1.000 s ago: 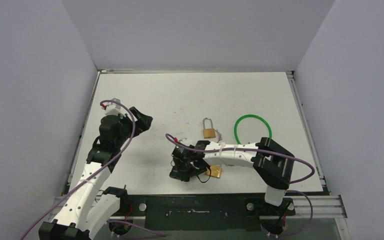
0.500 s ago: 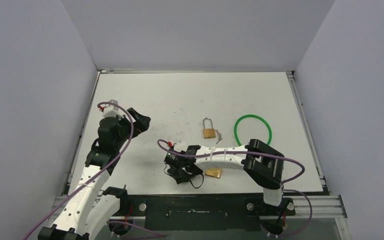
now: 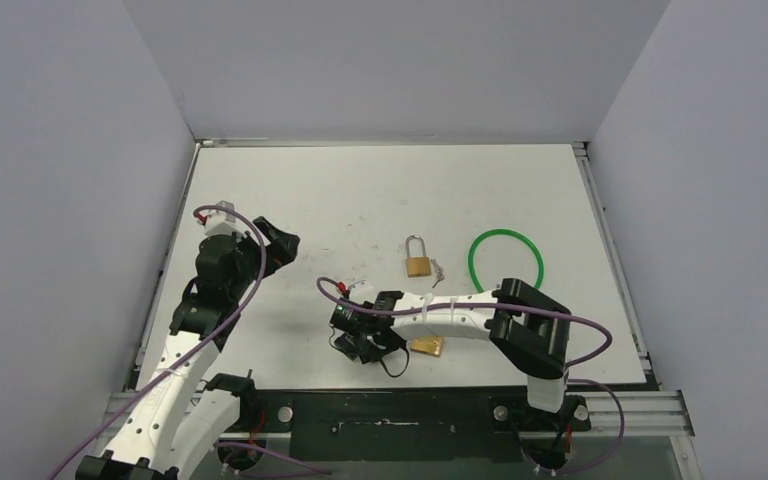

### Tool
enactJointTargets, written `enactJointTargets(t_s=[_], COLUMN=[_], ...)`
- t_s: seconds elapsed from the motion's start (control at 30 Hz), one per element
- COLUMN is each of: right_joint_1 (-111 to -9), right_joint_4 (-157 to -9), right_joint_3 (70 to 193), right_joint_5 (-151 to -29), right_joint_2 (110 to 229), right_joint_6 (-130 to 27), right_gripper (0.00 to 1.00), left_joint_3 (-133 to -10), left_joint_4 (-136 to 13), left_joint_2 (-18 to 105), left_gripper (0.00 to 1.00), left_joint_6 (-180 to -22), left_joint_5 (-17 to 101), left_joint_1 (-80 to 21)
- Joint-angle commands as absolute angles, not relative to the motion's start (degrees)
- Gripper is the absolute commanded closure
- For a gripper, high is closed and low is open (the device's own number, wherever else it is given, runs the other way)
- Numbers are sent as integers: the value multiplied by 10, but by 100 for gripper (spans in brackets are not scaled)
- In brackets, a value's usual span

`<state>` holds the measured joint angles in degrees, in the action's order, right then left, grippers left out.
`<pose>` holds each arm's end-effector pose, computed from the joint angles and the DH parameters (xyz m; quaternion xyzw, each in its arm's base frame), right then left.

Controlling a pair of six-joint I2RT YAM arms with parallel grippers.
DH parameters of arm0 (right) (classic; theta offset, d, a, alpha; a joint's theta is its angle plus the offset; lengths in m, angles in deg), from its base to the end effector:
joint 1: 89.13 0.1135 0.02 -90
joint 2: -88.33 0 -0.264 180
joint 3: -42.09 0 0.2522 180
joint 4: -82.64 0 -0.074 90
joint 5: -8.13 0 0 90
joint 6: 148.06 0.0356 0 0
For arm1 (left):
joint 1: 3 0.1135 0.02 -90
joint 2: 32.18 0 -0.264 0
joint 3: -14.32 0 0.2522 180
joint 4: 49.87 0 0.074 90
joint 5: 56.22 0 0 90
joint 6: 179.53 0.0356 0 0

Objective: Unlock with the key

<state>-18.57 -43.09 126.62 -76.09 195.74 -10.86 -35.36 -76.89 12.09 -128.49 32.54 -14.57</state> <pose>0.1218 0.3342 0.1607 -0.1954 0.9730 0.0698 0.1007 0.1803 -0.0361 0.2812 -0.2017 0.8021 -0.2318 0.5120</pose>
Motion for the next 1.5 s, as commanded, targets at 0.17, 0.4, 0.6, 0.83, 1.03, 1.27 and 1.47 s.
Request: enactJointTargets(t_s=[0.17, 0.4, 0.6, 0.83, 1.03, 1.27, 1.47], right_joint_1=[-202, -235, -278, -301, -313, -326, -332], right_joint_4=[-558, -654, -714, -732, -733, -729, -732], right_joint_3=[1189, 1136, 1128, 1137, 1142, 1151, 1157], right_joint_5=[-712, -713, -772, -844, -877, -884, -893], right_joint_2=[1820, 1727, 1696, 1697, 1699, 1709, 1711], right_joint_6=[-188, -269, -331, -367, -379, -384, -388], right_gripper=[76, 74, 73, 73, 73, 72, 72], left_joint_3=[-341, -322, -281, -297, -299, -301, -306], left_joint_4=[-745, -676, -500, -459, -425, -393, -371], left_joint_2=[126, 180, 252, 338, 390, 417, 422], left_gripper=[3, 2, 3, 7, 24, 58, 83], left_joint_6=[-1326, -1374, -1477, -1493, -1510, -1530, -1540], left_joint_5=[385, 525, 662, 708, 724, 753, 761], left_joint_1=[-148, -155, -189, -246, -265, -273, -273])
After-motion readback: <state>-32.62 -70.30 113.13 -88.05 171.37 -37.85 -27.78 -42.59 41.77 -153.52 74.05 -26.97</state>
